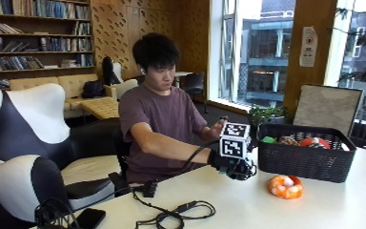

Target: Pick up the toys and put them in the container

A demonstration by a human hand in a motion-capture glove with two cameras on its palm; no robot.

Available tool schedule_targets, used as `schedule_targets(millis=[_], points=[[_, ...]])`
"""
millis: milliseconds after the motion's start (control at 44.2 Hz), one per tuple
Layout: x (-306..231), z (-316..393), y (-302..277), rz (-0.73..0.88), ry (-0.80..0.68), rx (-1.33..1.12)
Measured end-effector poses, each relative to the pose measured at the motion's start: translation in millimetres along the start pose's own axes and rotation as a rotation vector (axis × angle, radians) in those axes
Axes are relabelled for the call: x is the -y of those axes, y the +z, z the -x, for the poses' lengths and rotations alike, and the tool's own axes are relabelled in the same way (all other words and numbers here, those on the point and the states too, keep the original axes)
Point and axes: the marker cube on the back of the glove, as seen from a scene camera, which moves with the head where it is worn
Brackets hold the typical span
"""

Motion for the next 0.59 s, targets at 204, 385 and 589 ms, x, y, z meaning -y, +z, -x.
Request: schedule_targets(millis=[204,385,589], points=[[17,37,-136,-0.111,0.064,-0.047],[33,107,-240,-0.21,0.012,-0.14],[66,195,-286,-0.236,-0.084,-0.258]])
